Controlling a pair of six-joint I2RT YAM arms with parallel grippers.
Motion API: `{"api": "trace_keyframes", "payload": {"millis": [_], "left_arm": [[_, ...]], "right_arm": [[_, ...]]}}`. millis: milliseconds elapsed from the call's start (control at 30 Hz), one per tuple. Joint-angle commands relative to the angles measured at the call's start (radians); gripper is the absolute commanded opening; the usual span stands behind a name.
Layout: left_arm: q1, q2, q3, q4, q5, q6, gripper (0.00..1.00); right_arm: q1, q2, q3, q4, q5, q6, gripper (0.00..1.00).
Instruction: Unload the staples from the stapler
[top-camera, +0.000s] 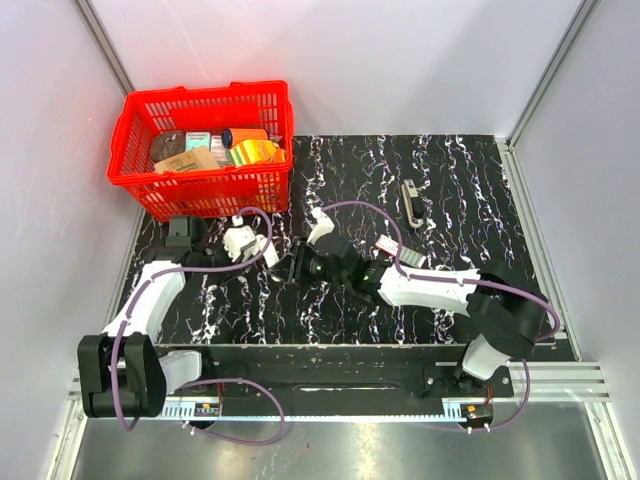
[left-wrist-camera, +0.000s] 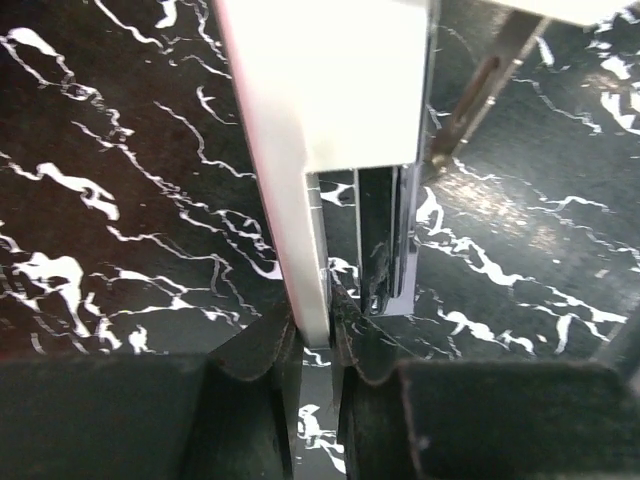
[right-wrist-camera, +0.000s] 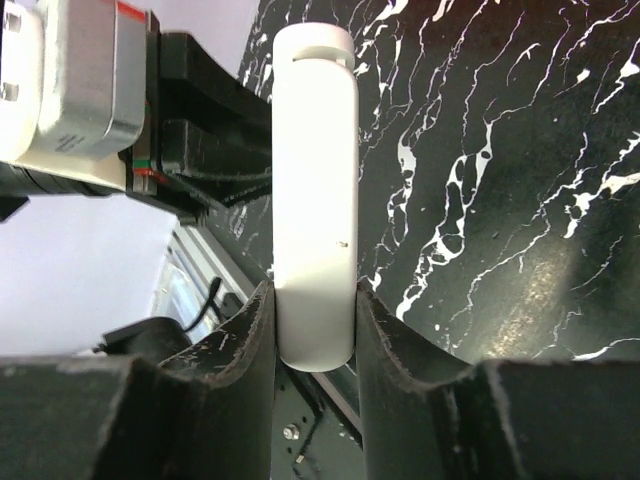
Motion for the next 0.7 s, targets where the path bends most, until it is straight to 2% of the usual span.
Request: {"api": "trace_keyframes", "payload": {"millis": [0, 300, 567, 667], "left_arm": [[-0.055, -0.048, -0.026, 0.238, -0.161, 0.009, 0.15], [-0.228, -0.089, -0.187, 0.555, -0.536, 0.166, 0.16], [-0.293, -0.108, -0.293, 0.686, -0.627, 0.242, 0.14], [-0.314, -0.121, -0.287, 0.662, -0.623, 0.197, 0.14]], "right_arm": [[0.013, -0.023, -0.018, 0.012, -0.072, -0.138, 0.0], [-0.002, 0.002, 0.011, -0.06, -0.083, -0.244, 0.0], [-0.036, 0.022, 0.0, -0.061, -0.096, -0.244, 0.0], [-0.045, 0.026, 0.0, -0.054, -0.096, -0.24, 0.0]]}}
